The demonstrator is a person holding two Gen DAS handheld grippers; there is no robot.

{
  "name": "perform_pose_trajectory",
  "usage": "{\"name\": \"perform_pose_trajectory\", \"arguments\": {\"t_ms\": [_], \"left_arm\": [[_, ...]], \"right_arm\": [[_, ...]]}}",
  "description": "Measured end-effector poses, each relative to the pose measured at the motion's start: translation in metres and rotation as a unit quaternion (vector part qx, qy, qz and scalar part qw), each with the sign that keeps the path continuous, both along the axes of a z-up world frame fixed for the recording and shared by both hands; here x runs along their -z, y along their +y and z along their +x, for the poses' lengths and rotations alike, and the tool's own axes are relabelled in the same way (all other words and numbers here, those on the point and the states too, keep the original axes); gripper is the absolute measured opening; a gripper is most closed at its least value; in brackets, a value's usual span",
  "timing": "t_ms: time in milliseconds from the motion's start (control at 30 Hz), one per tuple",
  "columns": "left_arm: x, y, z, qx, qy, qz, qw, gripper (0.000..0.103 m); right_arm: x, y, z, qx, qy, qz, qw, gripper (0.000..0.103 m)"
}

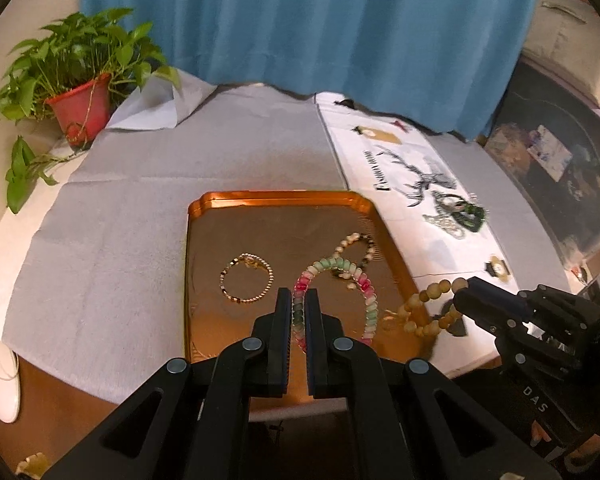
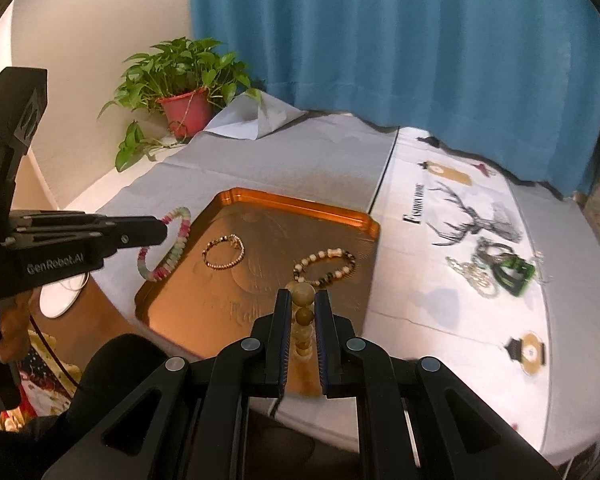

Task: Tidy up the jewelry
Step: 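Open the left tool over the tray while the right tool opens to drop the amber bracelet, then raise both open tools up and away from the copper tray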

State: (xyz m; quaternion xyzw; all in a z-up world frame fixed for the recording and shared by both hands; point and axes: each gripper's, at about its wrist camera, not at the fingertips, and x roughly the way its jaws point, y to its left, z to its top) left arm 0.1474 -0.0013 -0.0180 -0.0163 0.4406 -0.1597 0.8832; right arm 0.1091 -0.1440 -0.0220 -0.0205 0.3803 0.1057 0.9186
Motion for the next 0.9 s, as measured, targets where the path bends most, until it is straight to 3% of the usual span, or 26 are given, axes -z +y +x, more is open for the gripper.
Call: {"name": "perform_pose_trajectory", "arguments": {"t_ms": [367, 400, 467, 500, 533, 700, 900], "left_arm": [[0.046, -0.007, 0.042, -0.004, 0.035, 0.032, 0.9989, 0.005], [0.053, -0.009, 0.046, -0.006, 0.043, 0.045, 0.9981, 0.010], [0.062, -0.010, 0.052, -0.013, 0.061, 0.058, 0.9963, 0.044], [0.066, -0.009, 0.053, -0.021, 0.071, 0.066, 0.9951, 0.076], [0.066, -0.006, 0.051, -0.032, 0.066, 0.067, 0.9951, 0.084], [0.058, -0.001, 0.027, -0.050, 0.051, 0.097, 0.9928, 0.085], [0.031, -0.005, -0.030, -0.062, 0.022, 0.108, 0.9920, 0.085]], "right_arm": [[0.040, 0.012, 0.048, -0.017, 0.032, 0.006, 0.999, 0.012], [0.045, 0.013, 0.052, -0.018, 0.039, 0.006, 0.999, 0.014], [0.056, 0.017, 0.059, -0.018, 0.064, -0.007, 0.998, 0.023], [0.062, 0.018, 0.062, -0.016, 0.081, -0.018, 0.996, 0.041], [0.068, 0.018, 0.062, -0.012, 0.092, -0.024, 0.995, 0.057], [0.066, 0.005, 0.038, 0.007, 0.088, -0.023, 0.996, 0.062], [0.038, -0.008, -0.012, 0.040, 0.070, -0.009, 0.997, 0.066]]}}
